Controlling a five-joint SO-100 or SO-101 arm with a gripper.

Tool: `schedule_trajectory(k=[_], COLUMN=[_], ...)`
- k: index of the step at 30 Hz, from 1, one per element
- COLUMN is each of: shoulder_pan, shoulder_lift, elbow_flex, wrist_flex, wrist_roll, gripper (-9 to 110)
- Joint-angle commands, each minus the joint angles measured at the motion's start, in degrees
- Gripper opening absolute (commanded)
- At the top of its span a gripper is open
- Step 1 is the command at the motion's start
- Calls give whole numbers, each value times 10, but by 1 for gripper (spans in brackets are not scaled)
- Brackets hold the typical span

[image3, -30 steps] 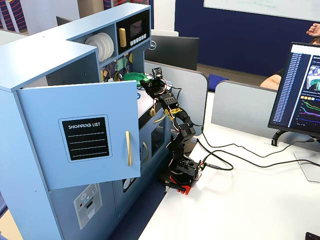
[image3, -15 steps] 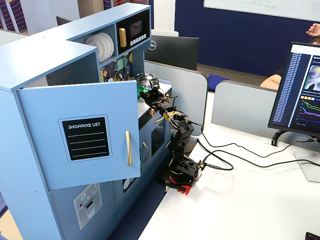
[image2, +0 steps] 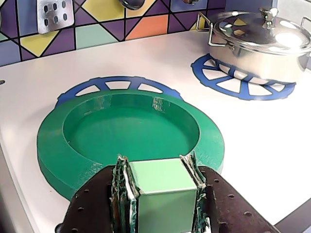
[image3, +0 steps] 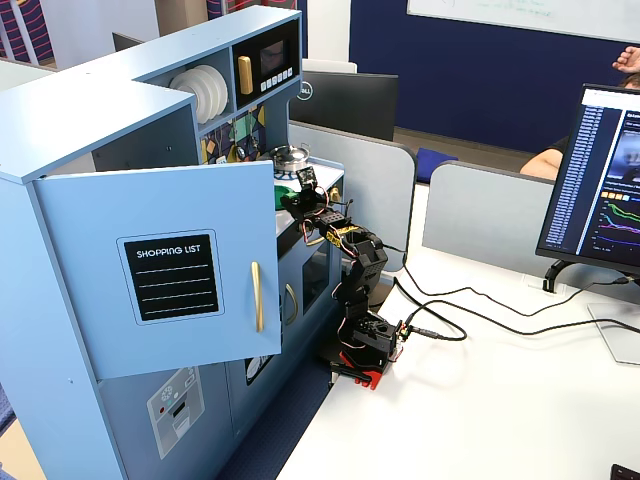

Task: Take off the lid from the green recipient and place it on the counter

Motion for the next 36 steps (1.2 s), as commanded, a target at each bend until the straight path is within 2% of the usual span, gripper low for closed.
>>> schedule_trajectory(k=[1,5,9,13,18,22,29,36], shoulder_pan=[-4,-2,1,-7,-83,-172,-265,-336], shoulder_lift=[32,41,99,239,412,484,544,612], elbow_flex=[-3,-20,-44,-64,-83,-33,163,365], wrist_flex=[-19,-19,24,230,619,770,797,734], wrist_roll=[11,27,25,20,54,38,24,82], gripper=[20,33,33,29,23,15,0,0])
